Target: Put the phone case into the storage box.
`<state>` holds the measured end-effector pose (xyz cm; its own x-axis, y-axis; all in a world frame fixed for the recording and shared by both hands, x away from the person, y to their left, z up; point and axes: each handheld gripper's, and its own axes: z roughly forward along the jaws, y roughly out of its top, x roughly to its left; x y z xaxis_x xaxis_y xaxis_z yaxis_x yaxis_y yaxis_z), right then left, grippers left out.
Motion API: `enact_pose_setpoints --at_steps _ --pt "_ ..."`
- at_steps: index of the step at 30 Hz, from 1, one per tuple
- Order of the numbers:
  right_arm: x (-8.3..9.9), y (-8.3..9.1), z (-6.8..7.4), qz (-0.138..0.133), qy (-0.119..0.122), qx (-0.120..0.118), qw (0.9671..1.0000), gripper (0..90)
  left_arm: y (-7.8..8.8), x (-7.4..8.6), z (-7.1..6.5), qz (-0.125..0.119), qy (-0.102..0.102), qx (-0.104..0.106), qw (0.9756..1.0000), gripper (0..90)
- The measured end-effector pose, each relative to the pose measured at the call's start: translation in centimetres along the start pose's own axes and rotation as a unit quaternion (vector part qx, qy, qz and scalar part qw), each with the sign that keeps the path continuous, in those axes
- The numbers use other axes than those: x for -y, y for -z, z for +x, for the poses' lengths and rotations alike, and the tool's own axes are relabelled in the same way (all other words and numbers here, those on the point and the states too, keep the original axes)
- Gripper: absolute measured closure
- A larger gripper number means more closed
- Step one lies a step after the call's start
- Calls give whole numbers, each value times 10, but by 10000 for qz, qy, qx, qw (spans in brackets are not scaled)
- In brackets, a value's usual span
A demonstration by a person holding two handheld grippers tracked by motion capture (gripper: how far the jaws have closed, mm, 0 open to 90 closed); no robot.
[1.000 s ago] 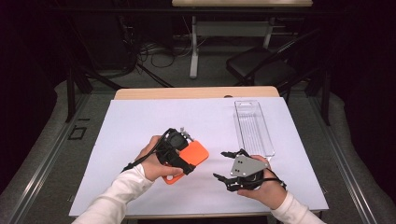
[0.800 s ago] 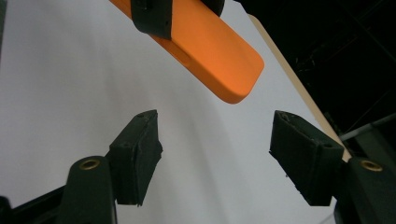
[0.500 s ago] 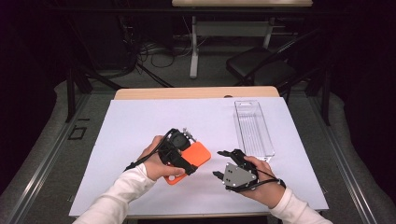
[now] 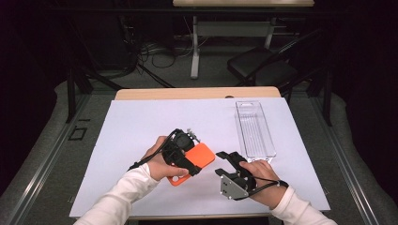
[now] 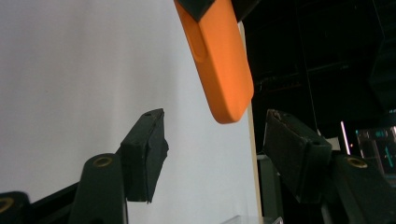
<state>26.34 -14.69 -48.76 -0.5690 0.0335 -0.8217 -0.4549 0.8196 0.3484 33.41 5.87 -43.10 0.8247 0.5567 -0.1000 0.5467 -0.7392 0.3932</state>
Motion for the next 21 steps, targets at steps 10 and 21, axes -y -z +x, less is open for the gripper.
enact_pose_setpoints --at_steps 10,21 --pt "-2 -3 3 -23 412 139 9991 397 -3 -5 -5 32 -85 49 9999 160" --pt "-2 -5 9 69 516 256 9983 465 -7 -11 -13 20 -176 136 9998 160"
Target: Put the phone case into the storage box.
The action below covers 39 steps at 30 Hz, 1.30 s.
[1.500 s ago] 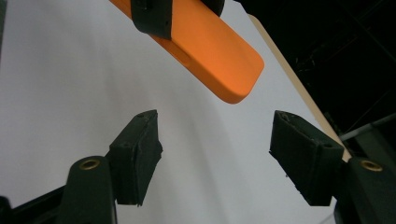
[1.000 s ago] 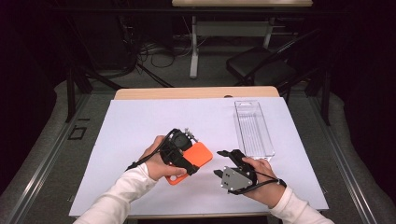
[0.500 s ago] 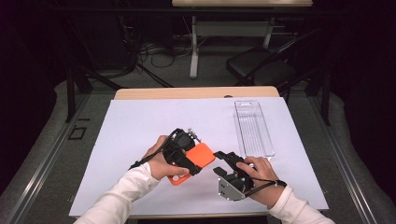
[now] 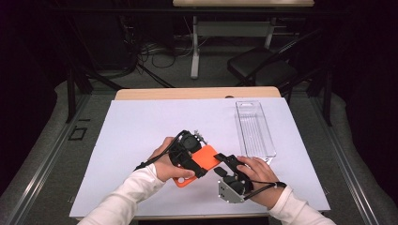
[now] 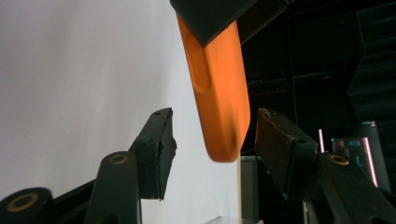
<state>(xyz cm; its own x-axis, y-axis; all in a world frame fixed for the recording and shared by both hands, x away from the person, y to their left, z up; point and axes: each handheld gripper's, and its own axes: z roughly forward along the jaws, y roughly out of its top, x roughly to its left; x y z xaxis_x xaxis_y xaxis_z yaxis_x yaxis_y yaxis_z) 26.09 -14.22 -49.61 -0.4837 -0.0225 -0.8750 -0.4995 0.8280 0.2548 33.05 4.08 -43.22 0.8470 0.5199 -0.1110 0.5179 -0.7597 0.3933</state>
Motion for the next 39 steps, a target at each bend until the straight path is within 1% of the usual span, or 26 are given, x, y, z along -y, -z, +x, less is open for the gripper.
enact_pose_setpoints --at_steps 1,4,6,9,10,12,13,16,19,27,28,29,32,36,37,39 --pt "0 0 0 -10 60 25 10000 468 0 0 -1 12 4 -6 10000 160" --pt "0 -2 1 -21 124 40 9999 486 -2 -2 -3 21 -40 28 10000 160" --pt "-1 -1 2 44 220 68 9997 495 -3 -3 -5 19 -60 45 10000 160" --pt "-1 -3 5 39 249 70 9997 505 -4 -5 -7 37 -105 74 9999 160" --pt "-2 -3 5 43 313 84 9995 513 -5 -6 -8 34 -128 75 9999 160" --pt "-2 -3 6 78 360 103 9993 523 -5 -7 -11 18 -133 95 9999 160" --pt "-2 -3 7 85 350 96 9993 531 -6 -8 -12 28 -172 106 9998 159" --pt "-2 -3 8 75 398 129 9991 547 -6 -8 -14 15 -188 121 9997 160" --pt "-2 -2 8 52 449 147 9989 565 -6 -8 -16 62 -227 170 9996 159" --pt "-4 -1 11 79 621 226 9978 592 -6 -8 -18 50 -256 216 9994 159" --pt "-5 -2 11 51 746 245 9969 603 -5 -8 -19 52 -255 261 9993 160" --pt "-5 -2 11 52 773 243 9967 613 -5 -8 -19 52 -255 261 9993 160" --pt "-5 -1 12 58 816 268 9963 643 -6 -8 -20 62 -260 332 9991 160" --pt "-5 -2 12 51 856 295 9959 655 -6 -8 -21 61 -277 333 9990 160" --pt "-5 -2 13 92 915 323 9952 669 -6 -8 -21 56 -284 343 9990 159" --pt "-5 -2 13 95 929 328 9951 672 -6 -8 -21 54 -282 351 9990 159"
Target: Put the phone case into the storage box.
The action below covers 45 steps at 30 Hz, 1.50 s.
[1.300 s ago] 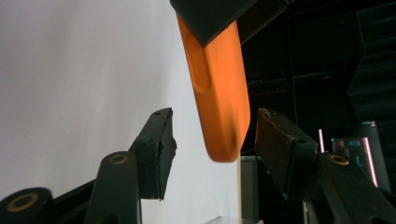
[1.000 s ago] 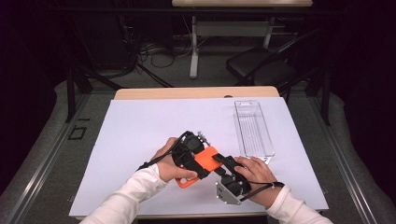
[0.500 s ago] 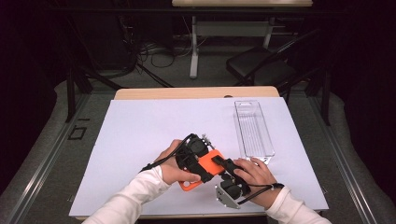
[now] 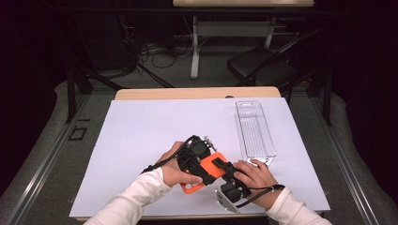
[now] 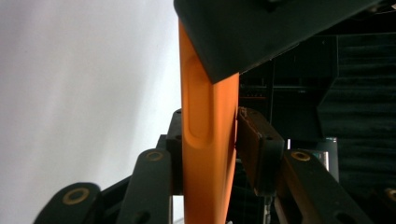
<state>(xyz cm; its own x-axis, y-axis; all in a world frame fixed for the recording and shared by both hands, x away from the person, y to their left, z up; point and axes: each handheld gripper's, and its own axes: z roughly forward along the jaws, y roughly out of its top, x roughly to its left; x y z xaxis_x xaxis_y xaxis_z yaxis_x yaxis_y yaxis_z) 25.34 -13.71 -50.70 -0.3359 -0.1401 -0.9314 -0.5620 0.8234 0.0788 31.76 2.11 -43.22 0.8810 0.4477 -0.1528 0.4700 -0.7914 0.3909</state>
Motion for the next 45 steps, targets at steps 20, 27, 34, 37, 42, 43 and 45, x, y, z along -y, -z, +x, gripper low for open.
enact_pose_setpoints --at_steps 20,27,34,37,42,43,45 --pt "1 1 2 35 213 266 9994 769 1 0 2 -55 114 282 9995 160" --pt "1 0 3 41 226 329 9992 804 0 0 6 -93 245 428 9987 160" --pt "2 1 2 29 233 419 9988 840 1 1 9 -143 352 583 9976 160" --pt "2 2 3 6 259 518 9983 850 2 1 9 -142 367 614 9973 159" --pt "3 4 2 -32 214 633 9978 861 2 1 10 -198 463 738 9960 159" --pt "3 4 2 -32 214 633 9978 861 2 1 11 -212 477 751 9958 159" --pt "3 3 3 -34 217 677 9975 863 3 1 10 -203 475 732 9960 159"
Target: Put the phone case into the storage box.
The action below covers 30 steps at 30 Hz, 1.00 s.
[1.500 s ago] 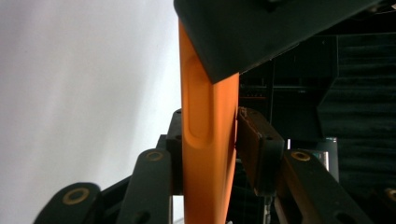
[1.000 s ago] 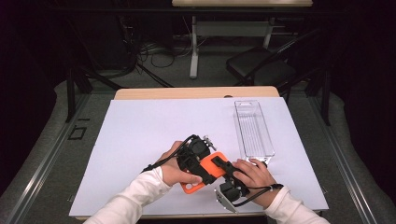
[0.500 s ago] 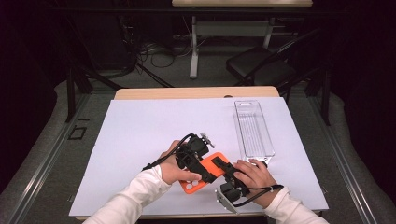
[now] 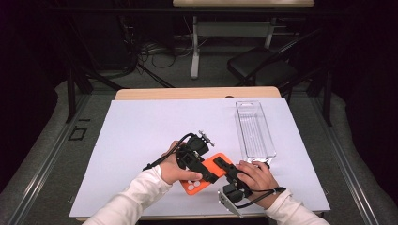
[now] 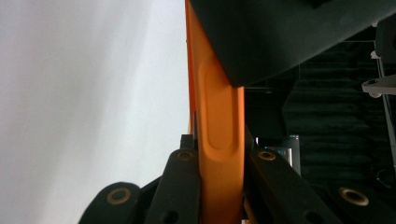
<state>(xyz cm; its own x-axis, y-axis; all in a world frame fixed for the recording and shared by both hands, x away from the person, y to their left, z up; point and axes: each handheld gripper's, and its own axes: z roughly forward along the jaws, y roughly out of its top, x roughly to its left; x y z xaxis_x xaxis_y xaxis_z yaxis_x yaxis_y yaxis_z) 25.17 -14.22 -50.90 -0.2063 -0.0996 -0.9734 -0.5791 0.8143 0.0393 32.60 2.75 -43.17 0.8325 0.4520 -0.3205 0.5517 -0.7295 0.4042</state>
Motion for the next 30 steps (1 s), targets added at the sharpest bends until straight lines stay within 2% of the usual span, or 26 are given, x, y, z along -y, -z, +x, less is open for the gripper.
enact_pose_setpoints --at_steps 7,14,20,30 --pt "0 -1 2 -19 -13 -25 10000 866 -1 1 2 6 54 33 10000 158" --pt "0 -1 1 16 -116 -56 9999 865 2 2 0 -94 -49 -45 9999 151" --pt "2 -2 1 46 -166 -96 9998 866 5 4 0 -189 -31 -56 9998 134" --pt "9 -1 1 125 -308 -153 9993 866 26 19 2 -493 -58 -198 9986 136"
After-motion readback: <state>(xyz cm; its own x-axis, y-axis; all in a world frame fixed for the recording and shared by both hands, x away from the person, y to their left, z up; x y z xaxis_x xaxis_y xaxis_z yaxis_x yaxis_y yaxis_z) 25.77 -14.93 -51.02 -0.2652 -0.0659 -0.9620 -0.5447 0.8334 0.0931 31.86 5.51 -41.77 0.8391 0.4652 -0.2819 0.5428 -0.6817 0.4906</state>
